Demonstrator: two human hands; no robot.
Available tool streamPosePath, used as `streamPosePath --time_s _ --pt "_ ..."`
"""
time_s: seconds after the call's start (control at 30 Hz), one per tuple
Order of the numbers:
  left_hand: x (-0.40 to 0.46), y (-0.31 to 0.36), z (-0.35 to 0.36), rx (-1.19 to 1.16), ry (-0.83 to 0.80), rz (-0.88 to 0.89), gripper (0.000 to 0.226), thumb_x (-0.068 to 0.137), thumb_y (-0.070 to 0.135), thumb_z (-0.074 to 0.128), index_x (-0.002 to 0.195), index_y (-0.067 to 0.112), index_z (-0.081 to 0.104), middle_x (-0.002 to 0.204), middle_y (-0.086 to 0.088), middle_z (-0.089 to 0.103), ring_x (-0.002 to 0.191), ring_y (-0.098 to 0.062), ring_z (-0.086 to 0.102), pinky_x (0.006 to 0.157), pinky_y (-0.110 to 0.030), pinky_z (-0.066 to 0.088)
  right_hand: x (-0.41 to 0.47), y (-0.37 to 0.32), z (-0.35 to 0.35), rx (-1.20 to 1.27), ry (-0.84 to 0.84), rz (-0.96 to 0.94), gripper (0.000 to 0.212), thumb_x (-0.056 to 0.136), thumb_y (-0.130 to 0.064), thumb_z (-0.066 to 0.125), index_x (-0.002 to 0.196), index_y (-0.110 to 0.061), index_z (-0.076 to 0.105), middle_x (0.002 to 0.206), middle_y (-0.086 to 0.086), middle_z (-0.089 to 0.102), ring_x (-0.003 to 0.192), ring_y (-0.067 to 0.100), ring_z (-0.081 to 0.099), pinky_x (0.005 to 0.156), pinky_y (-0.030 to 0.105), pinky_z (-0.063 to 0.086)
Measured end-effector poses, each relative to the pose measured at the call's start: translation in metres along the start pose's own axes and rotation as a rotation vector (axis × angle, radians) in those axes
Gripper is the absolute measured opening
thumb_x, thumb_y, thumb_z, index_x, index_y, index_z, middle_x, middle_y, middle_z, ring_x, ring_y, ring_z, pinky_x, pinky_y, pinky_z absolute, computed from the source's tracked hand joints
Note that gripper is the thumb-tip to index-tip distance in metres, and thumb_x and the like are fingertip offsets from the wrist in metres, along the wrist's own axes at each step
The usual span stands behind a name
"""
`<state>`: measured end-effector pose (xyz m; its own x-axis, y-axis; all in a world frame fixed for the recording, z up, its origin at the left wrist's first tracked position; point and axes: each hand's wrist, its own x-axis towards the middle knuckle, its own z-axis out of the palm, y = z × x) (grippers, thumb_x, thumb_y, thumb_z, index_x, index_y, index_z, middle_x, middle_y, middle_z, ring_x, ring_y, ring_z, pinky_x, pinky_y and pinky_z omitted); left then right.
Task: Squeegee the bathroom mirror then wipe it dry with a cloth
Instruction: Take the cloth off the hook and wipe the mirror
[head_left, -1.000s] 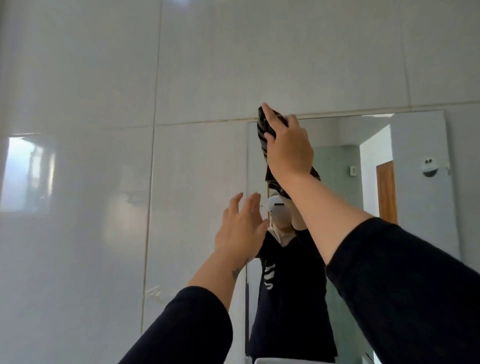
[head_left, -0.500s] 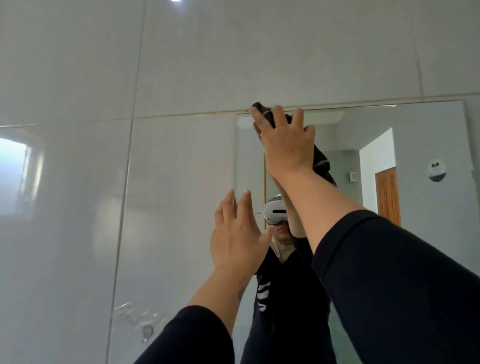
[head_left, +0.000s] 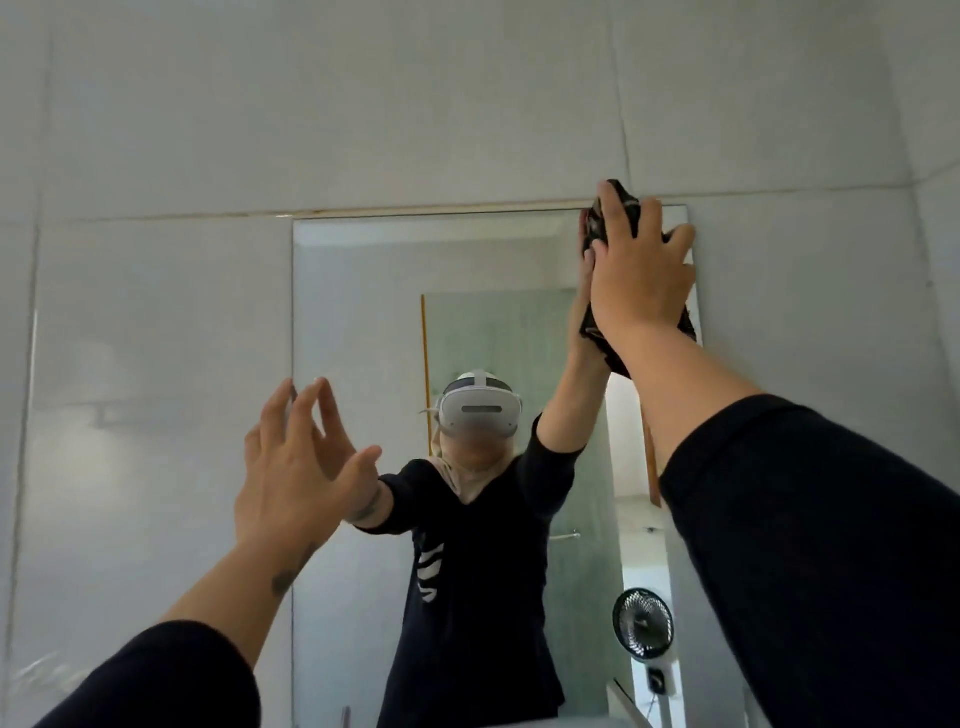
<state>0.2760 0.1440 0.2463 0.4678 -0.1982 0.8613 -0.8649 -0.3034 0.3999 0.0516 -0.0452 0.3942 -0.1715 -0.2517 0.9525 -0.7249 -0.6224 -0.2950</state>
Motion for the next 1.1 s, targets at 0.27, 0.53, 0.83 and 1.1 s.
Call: streamPosePath --time_s 0.27,0.53,0.83,1.1 --pt "-0.001 0.000 0.000 -0.018 -0.016 -0.007 0.086 0.078 0.053 0.066 0.145 0.039 0.016 0.156 0.011 0.008 0.139 -0.022 0.019 0.092 -0.052 0.045 -0.020 0.027 0.002 0.070 0.048 0.330 0.049 0.100 -0.031 0.037 0.147 -0.034 0.021 0.141 0.012 0.034 0.111 0.041 0.041 0.080 0.050 0.044" --pt "-0.001 -0.002 -0.001 -0.004 -0.025 0.018 0.087 0.078 0.055 0.065 0.146 0.036 0.014 0.156 0.009 0.008 0.138 -0.022 0.020 0.096 -0.049 0.042 -0.060 -0.025 0.010 0.093 0.088 0.235 0.051 0.099 -0.024 0.042 0.147 -0.031 0.024 0.137 0.012 0.040 0.105 0.039 0.045 0.072 0.046 0.045" --pt "-0.003 -0.002 -0.004 -0.025 -0.020 0.055 0.084 0.080 0.058 0.060 0.146 0.038 0.012 0.157 0.009 0.006 0.139 -0.020 0.019 0.098 -0.043 0.042 -0.088 -0.131 0.019 0.116 0.017 -0.100 0.065 0.093 -0.021 0.054 0.148 -0.033 0.020 0.134 0.008 0.043 0.104 0.035 0.044 0.071 0.037 0.039" --pt "-0.006 -0.005 -0.006 -0.154 0.017 0.058 0.076 0.087 0.046 0.057 0.147 0.032 0.014 0.156 0.009 0.010 0.140 -0.015 0.022 0.098 -0.038 0.042 -0.119 -0.193 0.025 0.124 -0.040 -0.491 0.069 0.090 -0.023 0.059 0.147 -0.033 0.022 0.134 0.004 0.044 0.104 0.031 0.046 0.074 0.036 0.041"
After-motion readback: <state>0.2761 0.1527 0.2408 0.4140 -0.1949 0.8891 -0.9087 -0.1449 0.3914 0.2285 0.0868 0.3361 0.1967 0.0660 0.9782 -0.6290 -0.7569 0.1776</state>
